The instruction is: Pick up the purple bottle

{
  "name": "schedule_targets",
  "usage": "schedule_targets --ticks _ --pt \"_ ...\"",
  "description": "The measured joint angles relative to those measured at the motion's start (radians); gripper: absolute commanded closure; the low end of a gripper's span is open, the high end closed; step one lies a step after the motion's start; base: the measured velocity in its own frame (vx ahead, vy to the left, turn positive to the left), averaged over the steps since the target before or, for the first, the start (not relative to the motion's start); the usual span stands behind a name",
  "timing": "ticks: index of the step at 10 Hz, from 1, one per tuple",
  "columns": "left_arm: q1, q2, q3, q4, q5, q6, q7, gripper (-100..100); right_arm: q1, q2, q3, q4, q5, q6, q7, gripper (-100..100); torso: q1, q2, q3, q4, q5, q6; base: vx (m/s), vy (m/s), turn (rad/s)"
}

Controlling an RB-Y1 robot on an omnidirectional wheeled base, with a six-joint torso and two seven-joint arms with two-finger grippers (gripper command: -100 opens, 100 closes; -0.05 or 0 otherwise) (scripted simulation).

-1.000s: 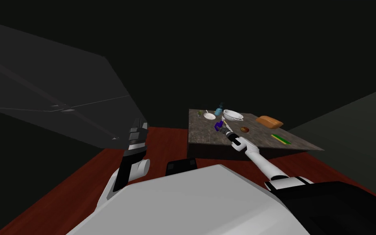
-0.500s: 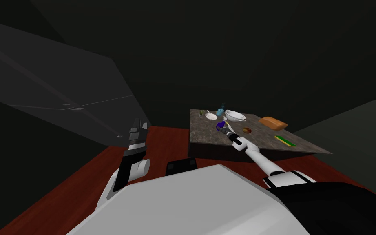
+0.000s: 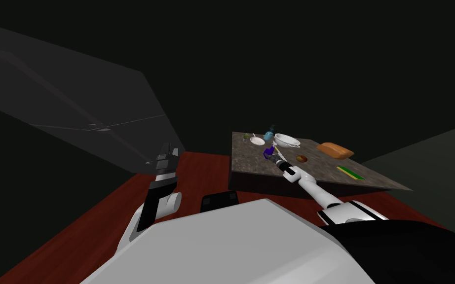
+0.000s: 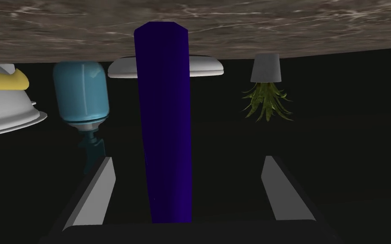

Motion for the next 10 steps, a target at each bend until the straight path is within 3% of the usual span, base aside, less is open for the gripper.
schedule_targets --ticks 2,3,8,10 --pt "0.000 0.000 0.000 0.000 0.000 0.000 0.000 0 -0.032 -0.014 0.033 0.066 -0.059 -0.038 0.038 -100 0.001 0.000 0.000 0.000 0.000 0.000 -0.016 0.019 0.034" --pt "0.000 0.000 0.000 0.000 0.000 0.000 0.000 0 -0.027 -0.016 0.033 0.074 -0.077 -0.038 0.046 -100 0.000 0.000 0.000 0.000 0.000 0.000 -0.025 0.033 0.117" --pt "0.000 0.000 0.000 0.000 0.000 0.000 0.000 0 -0.088 -0.062 0.104 0.193 -0.214 -0.101 0.118 -100 0.001 0.000 0.000 0.000 0.000 0.000 -0.013 0.024 0.045" --pt "0.000 0.000 0.000 0.000 0.000 0.000 0.000 0 -0.118 -0.075 0.135 0.263 -0.257 -0.134 0.141 -100 0.001 0.000 0.000 0.000 0.000 -0.001 -0.023 0.030 0.087"
